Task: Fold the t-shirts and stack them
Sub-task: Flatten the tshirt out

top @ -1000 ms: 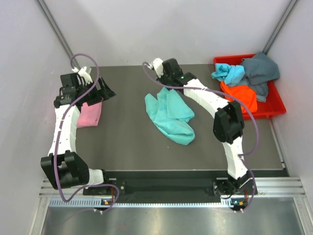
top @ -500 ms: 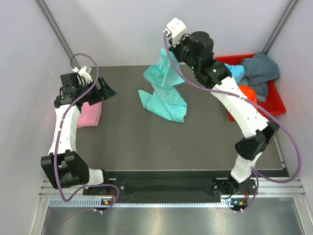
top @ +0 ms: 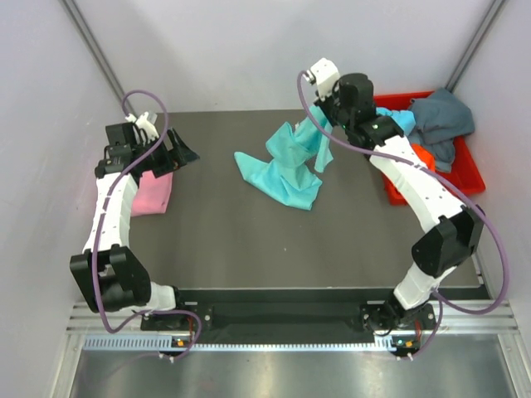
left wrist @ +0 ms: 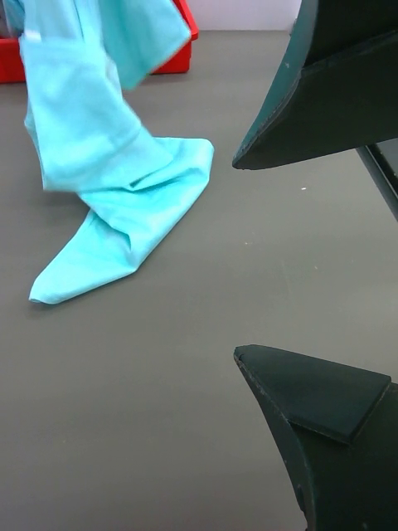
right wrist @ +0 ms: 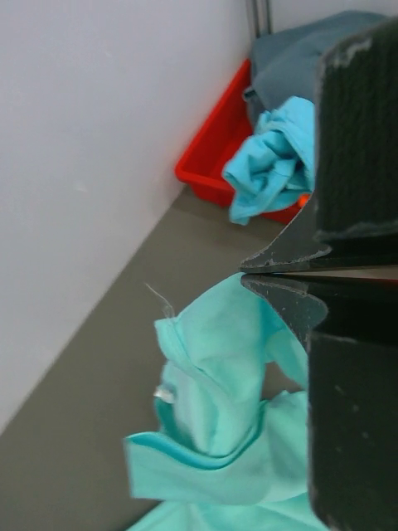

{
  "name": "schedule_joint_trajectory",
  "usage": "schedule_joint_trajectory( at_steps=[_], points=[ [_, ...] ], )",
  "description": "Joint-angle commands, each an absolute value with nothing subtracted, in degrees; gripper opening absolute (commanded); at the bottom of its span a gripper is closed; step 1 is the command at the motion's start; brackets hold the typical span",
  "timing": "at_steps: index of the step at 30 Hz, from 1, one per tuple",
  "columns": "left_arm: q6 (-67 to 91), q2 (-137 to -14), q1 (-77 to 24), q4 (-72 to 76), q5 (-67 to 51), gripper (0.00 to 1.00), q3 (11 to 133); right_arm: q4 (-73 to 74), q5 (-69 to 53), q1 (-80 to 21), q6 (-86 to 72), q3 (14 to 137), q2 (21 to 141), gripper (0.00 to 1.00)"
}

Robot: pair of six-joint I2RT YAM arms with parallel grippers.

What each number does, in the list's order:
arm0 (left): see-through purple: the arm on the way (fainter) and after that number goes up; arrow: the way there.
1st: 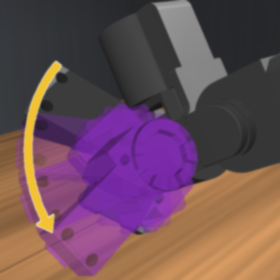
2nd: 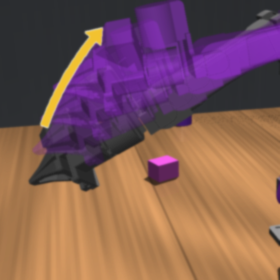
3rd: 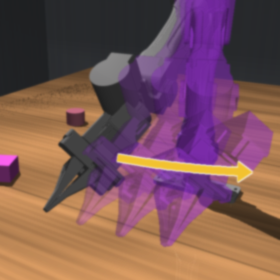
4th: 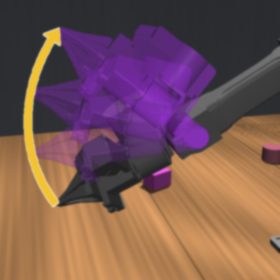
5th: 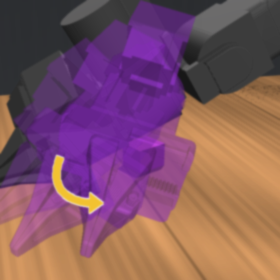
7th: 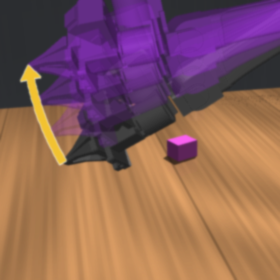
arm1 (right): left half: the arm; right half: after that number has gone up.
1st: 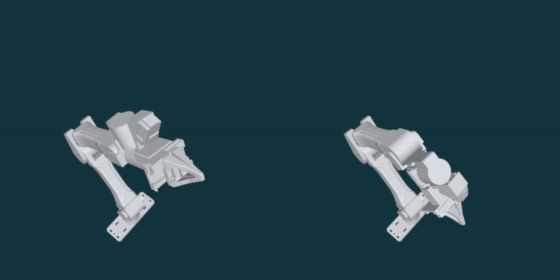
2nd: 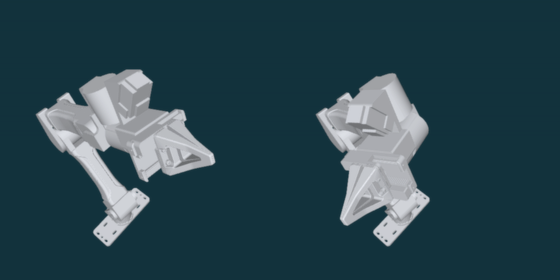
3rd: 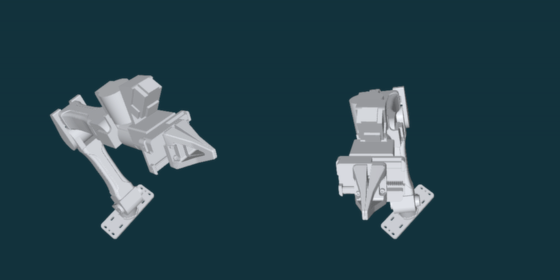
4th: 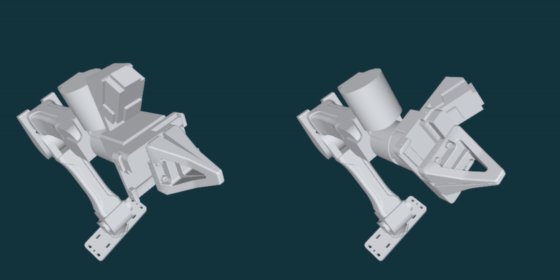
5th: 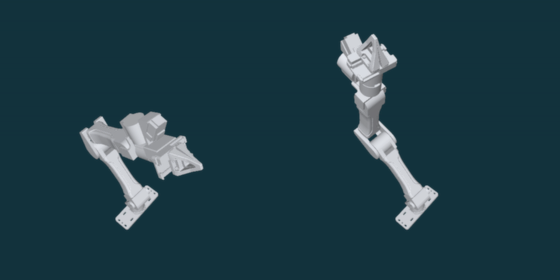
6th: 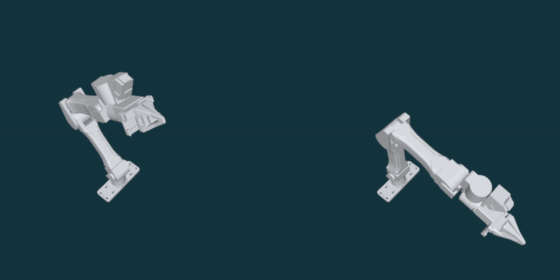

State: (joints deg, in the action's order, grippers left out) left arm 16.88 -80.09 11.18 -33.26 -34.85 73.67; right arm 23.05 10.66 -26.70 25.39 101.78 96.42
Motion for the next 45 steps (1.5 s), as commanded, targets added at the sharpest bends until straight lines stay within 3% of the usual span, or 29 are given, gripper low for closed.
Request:
schedule_joint_trajectory(
  at_steps=[1,7,15,18,25,31,34,35,38,45],
  points=[
    [17.32,-79.72,11.43,-30.32,-36.39,0.91,74.27,21.88,10.56,-23.31,24.18,94.59,93.69,0.00],
    [16.88,-78.66,11.43,-30.94,-36.39,0.91,73.65,23.64,8.27,-14.27,16.21,82.55,95.01,0.00],
    [16.35,-78.40,11.43,-30.94,-36.04,0.91,73.12,29.00,0.63,-6.42,9.59,76.38,93.43,0.00],
    [16.35,-78.92,11.43,-30.85,-35.95,0.91,73.65,30.85,-5.96,-7.55,6.43,73.49,90.97,0.00],
    [16.52,-80.77,11.43,-30.76,-36.21,0.91,74.97,30.24,-8.86,-19.49,6.33,63.73,85.53,0.00],
    [16.35,-80.95,11.43,-30.76,-35.86,0.91,74.97,30.32,-11.51,-23.90,4.13,60.55,84.55,0.00],
    [16.00,-80.60,11.43,-30.94,-35.25,0.91,74.88,30.23,-12.04,-23.91,3.95,65.20,86.21,0.06],
    [15.91,-80.42,11.43,-31.11,-35.16,0.91,74.80,30.32,-11.87,-23.73,4.39,67.13,87.70,0.26],
    [15.56,-80.59,11.43,-31.46,-34.54,0.91,74.97,29.45,-10.98,-21.90,4.22,76.35,92.17,0.51],
    [10.82,-83.31,11.51,-35.06,-32.00,0.91,78.04,30.58,-16.96,-15.47,-2.17,107.61,112.47,0.53]
  ],
)
